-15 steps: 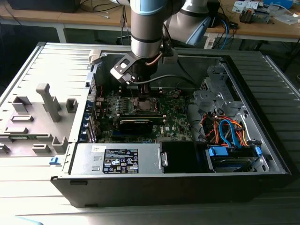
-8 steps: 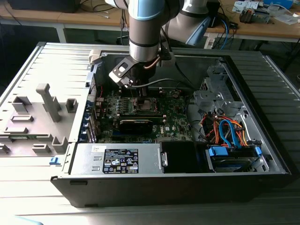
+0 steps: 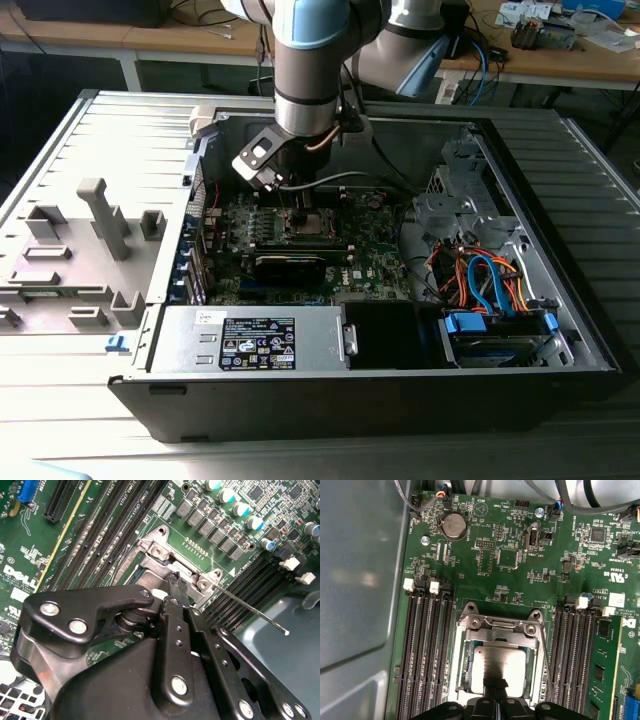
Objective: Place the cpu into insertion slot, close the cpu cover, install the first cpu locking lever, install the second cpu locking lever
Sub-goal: 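Close the cpu cover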
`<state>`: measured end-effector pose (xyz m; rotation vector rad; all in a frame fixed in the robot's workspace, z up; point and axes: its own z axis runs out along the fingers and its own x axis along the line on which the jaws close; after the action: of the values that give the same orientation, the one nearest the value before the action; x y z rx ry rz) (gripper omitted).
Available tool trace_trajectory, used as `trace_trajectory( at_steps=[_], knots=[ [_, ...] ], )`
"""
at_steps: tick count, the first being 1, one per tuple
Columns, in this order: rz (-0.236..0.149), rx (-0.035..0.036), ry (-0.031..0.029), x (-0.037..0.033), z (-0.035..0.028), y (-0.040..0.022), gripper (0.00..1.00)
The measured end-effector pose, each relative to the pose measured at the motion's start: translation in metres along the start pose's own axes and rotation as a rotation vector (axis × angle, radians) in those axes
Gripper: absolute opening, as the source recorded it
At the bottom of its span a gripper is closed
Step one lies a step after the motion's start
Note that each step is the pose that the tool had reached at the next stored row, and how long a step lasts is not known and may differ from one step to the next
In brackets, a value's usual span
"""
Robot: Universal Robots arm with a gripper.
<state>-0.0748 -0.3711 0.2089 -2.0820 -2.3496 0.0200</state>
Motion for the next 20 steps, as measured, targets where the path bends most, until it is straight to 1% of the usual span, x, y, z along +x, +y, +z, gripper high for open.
trace_trajectory(
  at_steps=[4, 6, 8, 10, 12, 14, 15, 17, 18, 19, 20],
  knots=[
    [0.0, 0.0004, -0.0007, -0.0001, 0.0025, -0.0001, 0.11],
    [0.0, 0.0001, -0.0001, 0.0, 0.0028, 0.0, 0.11],
    [0.0, -0.0015, 0.0015, 0.0002, 0.0014, 0.0002, 0.11],
    [0.0, -0.0004, 0.0002, 0.0, -0.0007, 0.0003, 0.11],
    [0.0, -0.0004, 0.0015, -0.0003, -0.0009, 0.0022, 0.11],
    [0.0, -0.0002, 0.0016, -0.0003, -0.0013, 0.0024, 0.11],
    [0.0, -0.0005, 0.0016, -0.0003, -0.0019, 0.002, 0.11],
    [0.0, -0.0027, 0.0027, 0.0, -0.0023, -0.002, 0.11],
    [0.0, -0.0028, 0.0028, 0.0001, -0.0015, -0.0027, 0.11],
    [0.0, -0.003, 0.0031, -0.0002, 0.0023, 0.0, 0.11],
    [0.0, -0.0026, 0.0041, -0.0008, 0.0021, 0.0039, 0.11]
  ],
)
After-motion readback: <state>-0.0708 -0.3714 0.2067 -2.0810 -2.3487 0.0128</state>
